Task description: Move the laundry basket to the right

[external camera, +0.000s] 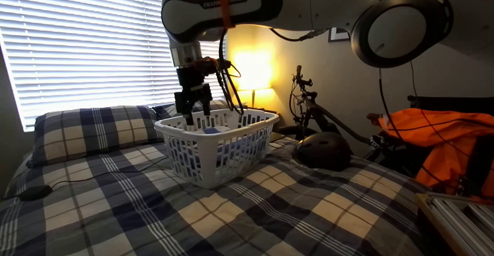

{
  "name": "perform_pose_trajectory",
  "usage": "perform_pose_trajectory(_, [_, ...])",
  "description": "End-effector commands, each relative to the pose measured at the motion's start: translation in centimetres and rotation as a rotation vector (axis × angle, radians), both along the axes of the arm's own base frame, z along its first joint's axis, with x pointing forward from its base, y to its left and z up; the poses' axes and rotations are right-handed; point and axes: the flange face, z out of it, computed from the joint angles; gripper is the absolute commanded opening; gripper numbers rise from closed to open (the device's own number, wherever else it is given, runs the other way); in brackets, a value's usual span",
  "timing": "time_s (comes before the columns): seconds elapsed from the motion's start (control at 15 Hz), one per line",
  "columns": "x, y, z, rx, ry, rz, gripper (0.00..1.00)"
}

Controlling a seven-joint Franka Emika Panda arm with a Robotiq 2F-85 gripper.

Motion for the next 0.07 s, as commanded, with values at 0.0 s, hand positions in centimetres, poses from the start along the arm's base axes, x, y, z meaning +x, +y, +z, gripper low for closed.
perform_pose_trajectory(0.0, [0.01,0.06,-0.06,0.0,0.001,0.001,1.0])
